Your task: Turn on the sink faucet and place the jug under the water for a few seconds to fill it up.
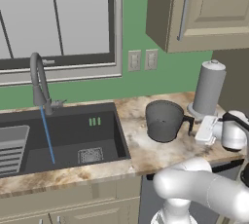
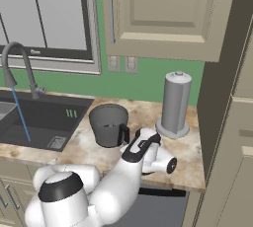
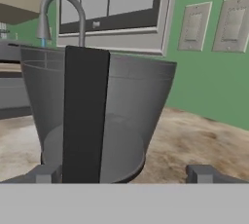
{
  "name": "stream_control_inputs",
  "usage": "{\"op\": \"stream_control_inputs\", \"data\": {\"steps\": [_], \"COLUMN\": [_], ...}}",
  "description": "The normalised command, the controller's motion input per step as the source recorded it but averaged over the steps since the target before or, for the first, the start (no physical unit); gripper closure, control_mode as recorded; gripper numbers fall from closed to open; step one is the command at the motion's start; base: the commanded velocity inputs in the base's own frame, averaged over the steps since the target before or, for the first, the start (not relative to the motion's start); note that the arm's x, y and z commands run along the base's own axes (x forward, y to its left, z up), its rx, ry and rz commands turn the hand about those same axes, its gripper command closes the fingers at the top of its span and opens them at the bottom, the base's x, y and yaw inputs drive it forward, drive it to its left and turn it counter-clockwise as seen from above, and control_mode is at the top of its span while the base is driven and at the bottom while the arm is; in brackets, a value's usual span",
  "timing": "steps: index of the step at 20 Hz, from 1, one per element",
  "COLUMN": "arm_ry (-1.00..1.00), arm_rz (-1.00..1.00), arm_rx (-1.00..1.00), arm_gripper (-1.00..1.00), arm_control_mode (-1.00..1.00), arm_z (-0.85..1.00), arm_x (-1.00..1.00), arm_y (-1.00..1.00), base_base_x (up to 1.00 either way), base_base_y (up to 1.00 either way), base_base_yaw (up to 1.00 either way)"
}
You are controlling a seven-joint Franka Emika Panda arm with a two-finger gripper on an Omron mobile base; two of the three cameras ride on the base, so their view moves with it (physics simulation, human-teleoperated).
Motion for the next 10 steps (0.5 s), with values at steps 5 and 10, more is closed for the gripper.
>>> {"op": "stream_control_inputs", "data": {"steps": [5, 10], "arm_ry": [0.0, 0.0], "arm_rz": [0.01, 0.05], "arm_rx": [0.0, 0.0], "arm_gripper": [-1.0, -1.0], "arm_control_mode": [-1.0, -1.0], "arm_z": [0.0, 0.0], "arm_x": [0.26, 0.06], "arm_y": [0.0, 0.07], "base_base_x": [0.0, 0.0], "base_base_y": [0.0, 0.0], "base_base_yaw": [0.0, 0.0]}}
